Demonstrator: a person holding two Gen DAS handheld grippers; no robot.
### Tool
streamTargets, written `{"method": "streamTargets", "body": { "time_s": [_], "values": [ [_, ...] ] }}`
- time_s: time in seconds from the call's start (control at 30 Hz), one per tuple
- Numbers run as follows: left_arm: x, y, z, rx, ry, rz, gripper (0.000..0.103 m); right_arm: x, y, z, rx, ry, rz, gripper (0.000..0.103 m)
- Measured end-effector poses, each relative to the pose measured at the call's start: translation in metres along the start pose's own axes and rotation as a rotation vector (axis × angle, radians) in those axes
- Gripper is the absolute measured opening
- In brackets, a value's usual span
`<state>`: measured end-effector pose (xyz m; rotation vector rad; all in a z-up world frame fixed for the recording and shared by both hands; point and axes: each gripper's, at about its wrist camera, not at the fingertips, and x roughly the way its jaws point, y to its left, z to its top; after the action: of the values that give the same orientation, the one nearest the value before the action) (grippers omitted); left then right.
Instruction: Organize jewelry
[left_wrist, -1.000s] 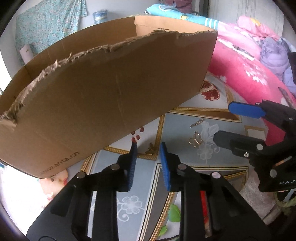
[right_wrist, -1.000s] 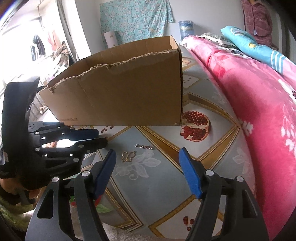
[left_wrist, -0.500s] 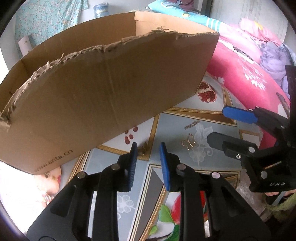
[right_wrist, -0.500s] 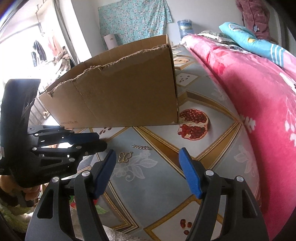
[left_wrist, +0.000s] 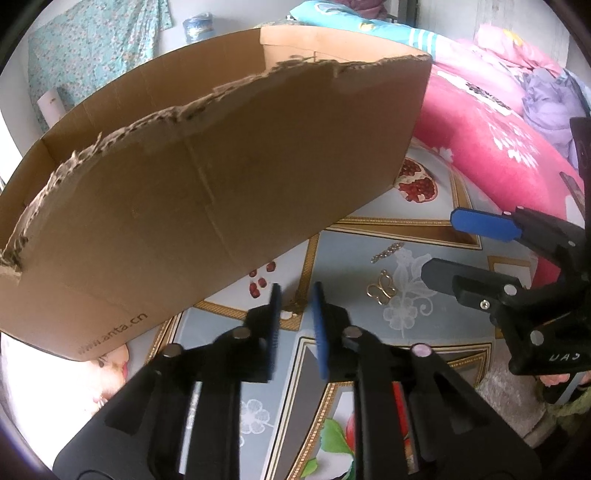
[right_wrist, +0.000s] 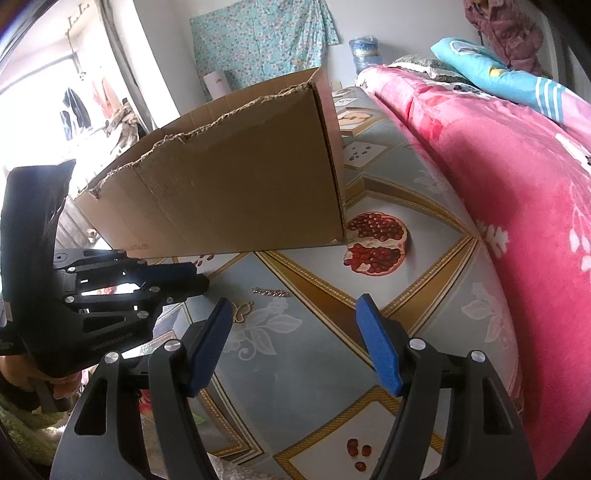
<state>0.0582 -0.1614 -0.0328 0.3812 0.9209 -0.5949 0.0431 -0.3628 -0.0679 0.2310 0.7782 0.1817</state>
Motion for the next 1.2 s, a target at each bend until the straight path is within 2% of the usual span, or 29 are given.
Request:
{"method": "streamTargets", "body": {
  "time_s": [0.07, 0.63, 0.83, 1.1, 1.2],
  "values": [
    [0.000, -0.002, 0.001, 0.014, 0.003, -0.001, 0.007, -0.001, -0.001, 0.000, 0.004, -0.003, -0.001, 0.068],
    [-0.011, 0.003, -0.003, 0.017, -0.038, -0.020, 0.006, -0.012, 0.004, 0.000, -0.008, -0.028, -0.013, 0.067],
    [-0.026, 0.015, -0.006, -0.019, -0.058, -0.013, 0.006, -0.016, 0.016, 0.001, -0.074, -0.031, -0.018, 0.058],
    [-0.034, 0.027, -0.017, -0.056, -0.072, -0.022, 0.006, 0.002, 0.022, 0.014, -0.127, 0.022, -0.064, 0.037],
    [-0.032, 0.031, -0.021, -0.071, -0.076, -0.033, 0.006, 0.013, 0.027, 0.016, -0.171, 0.043, -0.077, 0.036]
  ]
}}
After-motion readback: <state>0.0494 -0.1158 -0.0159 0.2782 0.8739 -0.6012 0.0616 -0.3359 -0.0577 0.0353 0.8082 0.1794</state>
